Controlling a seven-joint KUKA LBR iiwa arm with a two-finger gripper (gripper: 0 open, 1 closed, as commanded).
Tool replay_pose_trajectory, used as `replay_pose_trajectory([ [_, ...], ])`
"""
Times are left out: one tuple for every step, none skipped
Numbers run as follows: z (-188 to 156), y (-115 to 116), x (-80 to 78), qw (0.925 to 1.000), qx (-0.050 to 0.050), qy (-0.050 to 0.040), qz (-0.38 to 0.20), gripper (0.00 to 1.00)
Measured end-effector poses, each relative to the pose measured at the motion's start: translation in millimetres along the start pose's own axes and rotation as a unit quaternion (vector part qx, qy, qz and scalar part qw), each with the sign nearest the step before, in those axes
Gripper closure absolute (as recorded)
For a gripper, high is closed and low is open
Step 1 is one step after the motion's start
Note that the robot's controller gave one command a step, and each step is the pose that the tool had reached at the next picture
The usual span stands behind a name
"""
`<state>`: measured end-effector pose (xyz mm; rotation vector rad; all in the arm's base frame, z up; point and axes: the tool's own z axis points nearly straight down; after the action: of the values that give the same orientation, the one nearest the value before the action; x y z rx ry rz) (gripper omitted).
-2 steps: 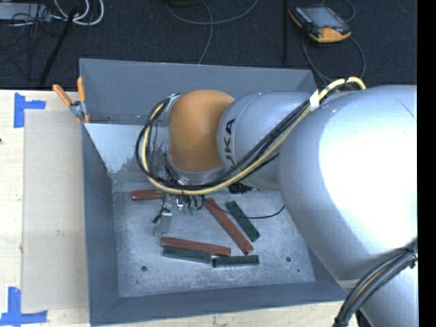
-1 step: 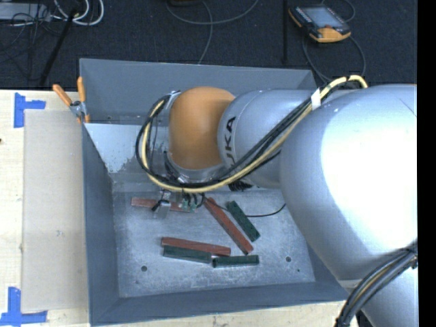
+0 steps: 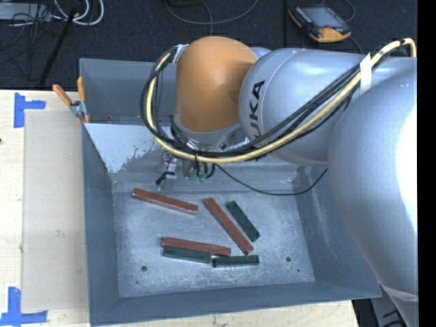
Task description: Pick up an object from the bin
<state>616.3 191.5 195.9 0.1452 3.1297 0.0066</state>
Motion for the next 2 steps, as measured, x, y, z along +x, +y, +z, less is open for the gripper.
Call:
replay_pose_trajectory([
  [5.4, -1.0, 1.5, 1.0000, 0.002, 0.0034, 0.000, 0.00],
  [130.5, -48.9, -5.8, 0.9957, 0.004, 0.0075, 0.092, 0.00],
])
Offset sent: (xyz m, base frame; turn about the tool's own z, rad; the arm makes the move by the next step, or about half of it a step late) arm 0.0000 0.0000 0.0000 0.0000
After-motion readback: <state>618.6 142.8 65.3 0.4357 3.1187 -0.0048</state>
